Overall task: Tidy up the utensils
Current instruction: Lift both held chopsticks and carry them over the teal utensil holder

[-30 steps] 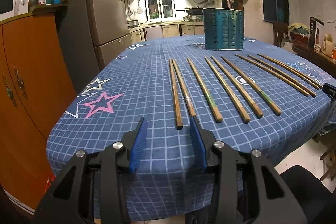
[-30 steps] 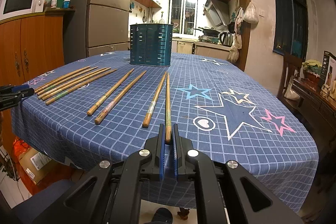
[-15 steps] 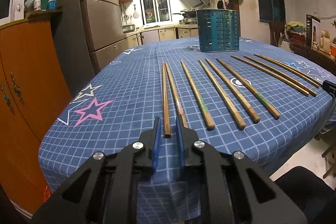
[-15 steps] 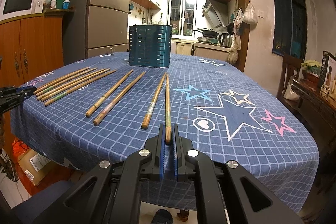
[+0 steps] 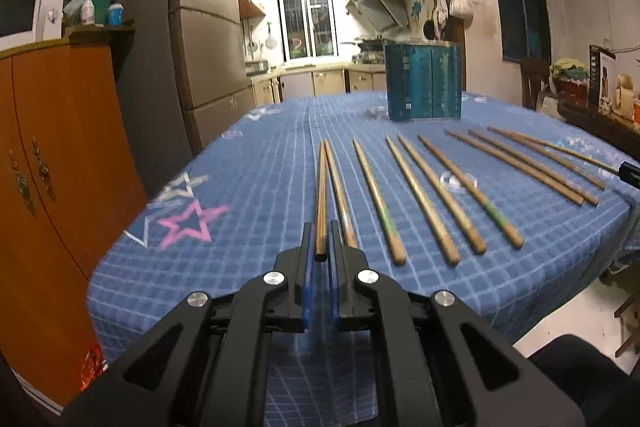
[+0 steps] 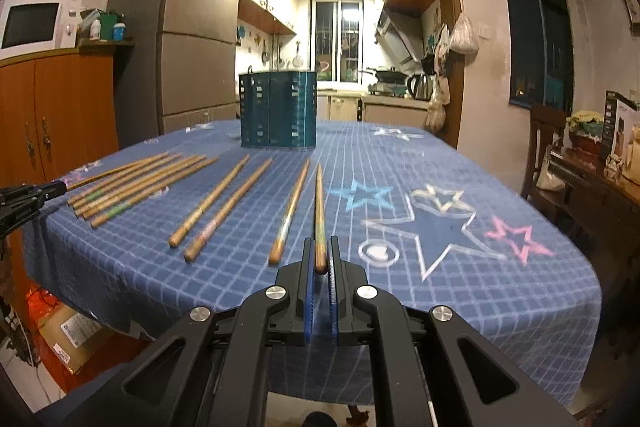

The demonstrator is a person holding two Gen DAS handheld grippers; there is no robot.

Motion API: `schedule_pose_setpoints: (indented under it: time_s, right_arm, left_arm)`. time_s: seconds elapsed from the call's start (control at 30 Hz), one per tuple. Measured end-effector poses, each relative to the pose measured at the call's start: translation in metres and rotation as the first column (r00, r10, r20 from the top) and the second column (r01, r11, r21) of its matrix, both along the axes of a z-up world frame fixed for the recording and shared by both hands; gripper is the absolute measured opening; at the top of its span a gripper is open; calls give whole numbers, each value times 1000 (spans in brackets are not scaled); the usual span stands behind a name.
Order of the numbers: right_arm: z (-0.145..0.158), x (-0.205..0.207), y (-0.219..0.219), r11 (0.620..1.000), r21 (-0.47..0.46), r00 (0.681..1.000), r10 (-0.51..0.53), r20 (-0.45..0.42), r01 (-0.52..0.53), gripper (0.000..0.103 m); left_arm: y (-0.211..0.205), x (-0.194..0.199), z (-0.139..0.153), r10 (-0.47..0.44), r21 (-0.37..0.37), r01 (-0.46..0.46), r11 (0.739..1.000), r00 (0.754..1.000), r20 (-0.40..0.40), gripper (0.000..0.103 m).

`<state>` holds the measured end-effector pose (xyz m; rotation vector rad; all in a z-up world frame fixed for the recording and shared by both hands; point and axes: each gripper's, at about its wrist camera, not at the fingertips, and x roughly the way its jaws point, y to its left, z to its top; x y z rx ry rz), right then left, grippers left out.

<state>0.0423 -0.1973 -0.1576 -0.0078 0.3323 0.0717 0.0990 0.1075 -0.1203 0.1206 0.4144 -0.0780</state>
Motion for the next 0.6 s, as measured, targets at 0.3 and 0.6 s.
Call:
schedule_pose_setpoints:
  time_s: [0.3, 0.6]
  right_arm:
    - [62, -8, -6, 999, -35, 991, 18, 133, -13, 7]
    - [151, 43, -14, 993, -88, 969, 101, 226, -83, 7]
  left_arm:
    - [-2, -2, 72, -20, -13, 22, 1000, 989, 146, 5]
    - [-22, 55, 151, -81, 15, 80, 997, 965, 249, 5]
